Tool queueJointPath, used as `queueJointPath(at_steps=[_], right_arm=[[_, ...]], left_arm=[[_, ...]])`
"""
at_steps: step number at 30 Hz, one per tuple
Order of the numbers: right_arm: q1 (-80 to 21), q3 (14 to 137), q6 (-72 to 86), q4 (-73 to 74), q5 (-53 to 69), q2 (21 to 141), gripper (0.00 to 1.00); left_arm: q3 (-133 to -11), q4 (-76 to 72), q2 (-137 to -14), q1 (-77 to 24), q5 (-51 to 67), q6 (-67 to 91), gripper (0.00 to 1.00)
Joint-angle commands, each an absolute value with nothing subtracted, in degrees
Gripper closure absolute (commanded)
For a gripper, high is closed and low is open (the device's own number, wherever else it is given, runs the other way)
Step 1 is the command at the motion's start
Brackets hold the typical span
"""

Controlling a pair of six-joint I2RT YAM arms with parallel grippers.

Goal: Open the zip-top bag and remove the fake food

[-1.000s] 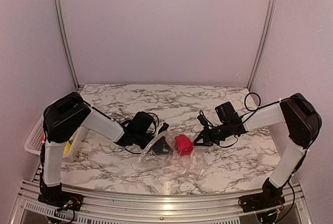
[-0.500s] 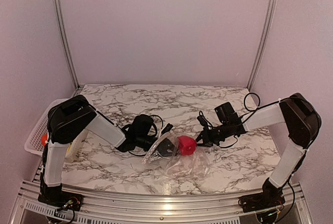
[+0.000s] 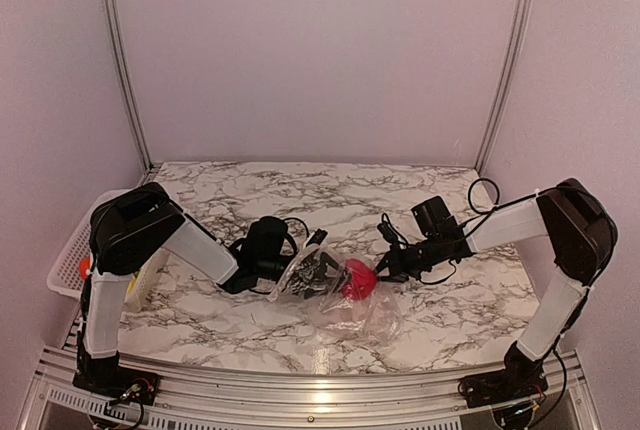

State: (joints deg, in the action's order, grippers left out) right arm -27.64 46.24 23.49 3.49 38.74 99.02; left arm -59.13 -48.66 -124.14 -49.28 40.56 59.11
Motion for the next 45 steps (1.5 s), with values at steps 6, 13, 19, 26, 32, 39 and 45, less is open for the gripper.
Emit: queueJointPath(at_steps=[6, 13, 19, 26, 32, 39, 45], right_arm=[[-29.5, 47.2, 22.5, 1.0, 43.5, 99.8, 1.0], [-31.8, 51.4, 22.7, -1.9, 47.4, 103.6, 1.0], [-33.3, 54.1, 26.5, -6.9, 49.8, 106.2, 1.0], [-32.9, 52.7, 27.3, -7.9, 48.7, 105.5, 1.0], [-31.1, 50.2, 27.5, -7.8, 46.8, 103.2, 1.0], [-28.4, 47.6, 26.2, -6.2, 45.5, 100.5, 1.0], [-26.3, 44.9, 24.7, -4.1, 44.6, 98.3, 1.0]], left_arm=[[-63.2, -47.7, -126.3, -48.5, 40.1, 62.3, 0.09], [-67.6, -42.4, -128.6, -48.7, 41.0, 59.6, 0.12], [-68.2, -40.5, -129.0, -48.9, 41.5, 58.3, 0.18], [-61.6, -45.6, -125.2, -47.4, 42.3, 58.9, 0.47], [-58.8, -39.6, -120.2, -46.9, 42.2, 52.2, 0.64], [-54.5, -38.6, -115.3, -44.2, 39.9, 51.1, 0.73], [-50.3, -34.4, -109.0, -40.2, 36.0, 48.4, 0.74]])
